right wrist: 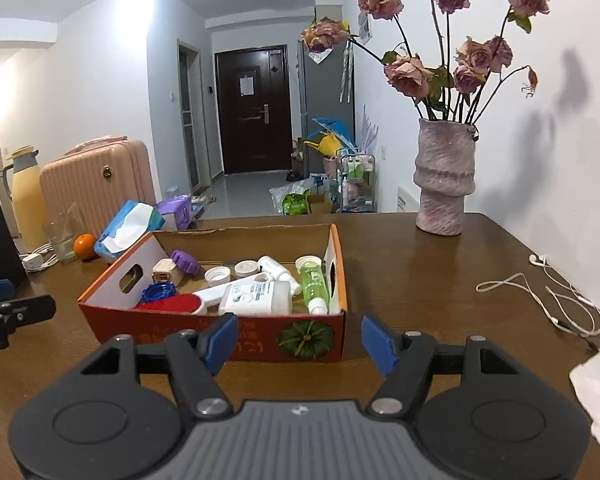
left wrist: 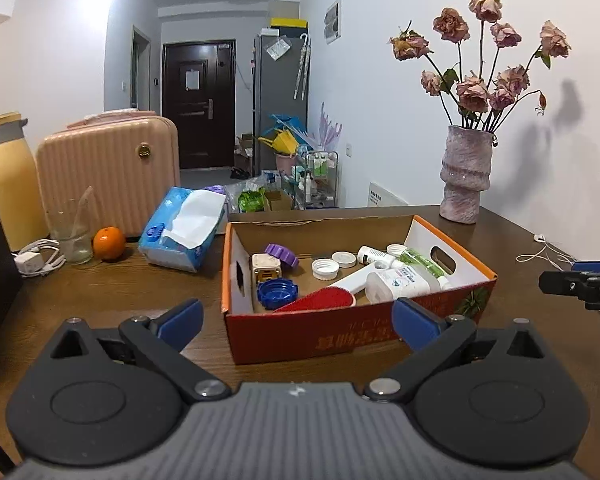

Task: Organize rigid objects

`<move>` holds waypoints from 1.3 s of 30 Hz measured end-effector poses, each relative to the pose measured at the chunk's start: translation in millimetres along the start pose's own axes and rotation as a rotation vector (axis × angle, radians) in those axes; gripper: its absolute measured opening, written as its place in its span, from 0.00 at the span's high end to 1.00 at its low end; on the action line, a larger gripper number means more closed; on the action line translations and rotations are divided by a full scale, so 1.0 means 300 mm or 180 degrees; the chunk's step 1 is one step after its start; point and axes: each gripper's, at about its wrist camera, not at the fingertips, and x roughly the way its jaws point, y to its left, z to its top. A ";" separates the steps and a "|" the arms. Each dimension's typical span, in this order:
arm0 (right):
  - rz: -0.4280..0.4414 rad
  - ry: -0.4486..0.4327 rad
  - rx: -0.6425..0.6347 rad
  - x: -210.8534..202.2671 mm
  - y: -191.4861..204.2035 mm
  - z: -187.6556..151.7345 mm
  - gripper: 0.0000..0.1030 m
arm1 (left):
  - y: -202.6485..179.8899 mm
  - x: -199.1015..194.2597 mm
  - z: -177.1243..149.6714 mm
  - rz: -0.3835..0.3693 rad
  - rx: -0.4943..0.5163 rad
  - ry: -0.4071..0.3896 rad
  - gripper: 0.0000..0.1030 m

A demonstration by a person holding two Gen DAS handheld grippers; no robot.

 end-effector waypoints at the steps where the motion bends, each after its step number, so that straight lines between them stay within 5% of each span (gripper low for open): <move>1: 0.0004 -0.0016 -0.0012 -0.015 0.010 -0.017 0.34 | 0.004 -0.014 -0.010 0.0011 0.0002 -0.0018 0.00; 12: -0.0020 -0.0238 -0.0250 -0.205 0.143 -0.181 0.28 | 0.043 -0.245 -0.132 0.0059 -0.0053 -0.0308 0.00; 17: 0.0085 -0.0430 -0.0292 -0.340 0.183 -0.286 0.16 | 0.040 -0.399 -0.266 0.0046 0.0130 -0.0363 0.00; 25: 0.0025 -0.0380 -0.0261 -0.475 0.258 -0.510 0.16 | 0.052 -0.603 -0.462 0.0196 0.0288 -0.0607 0.00; 31: -0.0021 -0.0371 -0.0033 -0.572 0.350 -0.645 0.16 | 0.073 -0.668 -0.593 0.0297 0.0253 -0.0530 0.00; 39: -0.0237 -0.0520 -0.0039 -0.668 0.411 -0.676 0.16 | 0.124 -0.752 -0.616 0.0200 0.0165 -0.0585 0.00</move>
